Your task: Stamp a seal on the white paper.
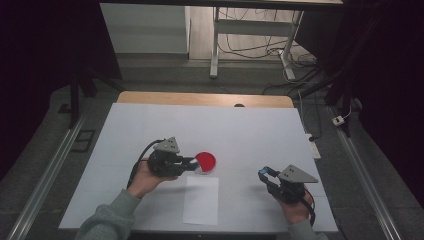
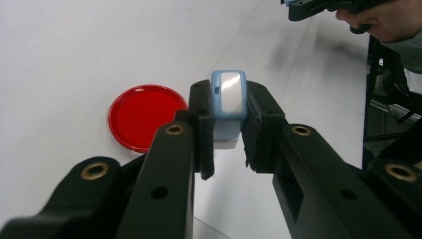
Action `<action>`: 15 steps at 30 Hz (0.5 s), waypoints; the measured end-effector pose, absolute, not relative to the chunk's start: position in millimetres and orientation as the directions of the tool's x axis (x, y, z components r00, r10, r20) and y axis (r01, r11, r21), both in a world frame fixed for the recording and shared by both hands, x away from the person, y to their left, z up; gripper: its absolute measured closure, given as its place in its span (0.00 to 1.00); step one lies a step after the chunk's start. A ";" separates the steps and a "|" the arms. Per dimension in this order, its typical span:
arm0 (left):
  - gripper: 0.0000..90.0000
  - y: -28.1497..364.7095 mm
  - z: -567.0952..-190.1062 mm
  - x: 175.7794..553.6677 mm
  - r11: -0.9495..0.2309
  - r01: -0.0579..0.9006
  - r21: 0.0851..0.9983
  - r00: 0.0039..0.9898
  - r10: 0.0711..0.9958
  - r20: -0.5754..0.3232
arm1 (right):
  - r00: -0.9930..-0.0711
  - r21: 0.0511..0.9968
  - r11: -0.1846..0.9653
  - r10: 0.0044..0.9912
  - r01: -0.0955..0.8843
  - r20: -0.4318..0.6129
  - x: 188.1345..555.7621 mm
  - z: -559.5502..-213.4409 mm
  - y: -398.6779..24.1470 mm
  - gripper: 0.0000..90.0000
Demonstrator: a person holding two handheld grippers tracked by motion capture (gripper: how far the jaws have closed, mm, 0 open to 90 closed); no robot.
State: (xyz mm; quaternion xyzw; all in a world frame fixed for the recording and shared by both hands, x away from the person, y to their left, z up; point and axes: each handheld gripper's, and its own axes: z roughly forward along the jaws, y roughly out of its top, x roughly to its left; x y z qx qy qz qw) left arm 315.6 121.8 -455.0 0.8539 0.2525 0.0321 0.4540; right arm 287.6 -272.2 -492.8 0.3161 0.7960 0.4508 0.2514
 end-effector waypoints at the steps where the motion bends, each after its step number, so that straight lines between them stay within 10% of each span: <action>1: 0.84 121.8 -454.7 314.7 -0.459 0.401 0.793 0.871 0.458 -0.176 | -0.674 0.876 0.395 0.730 0.276 -0.116 287.6 -492.8 -272.3 0.72; 15: 0.84 124.9 -454.5 304.8 -0.470 0.394 0.790 0.881 0.438 -0.179 | -0.671 0.876 0.395 0.731 0.275 -0.120 288.3 -492.4 -273.8 0.72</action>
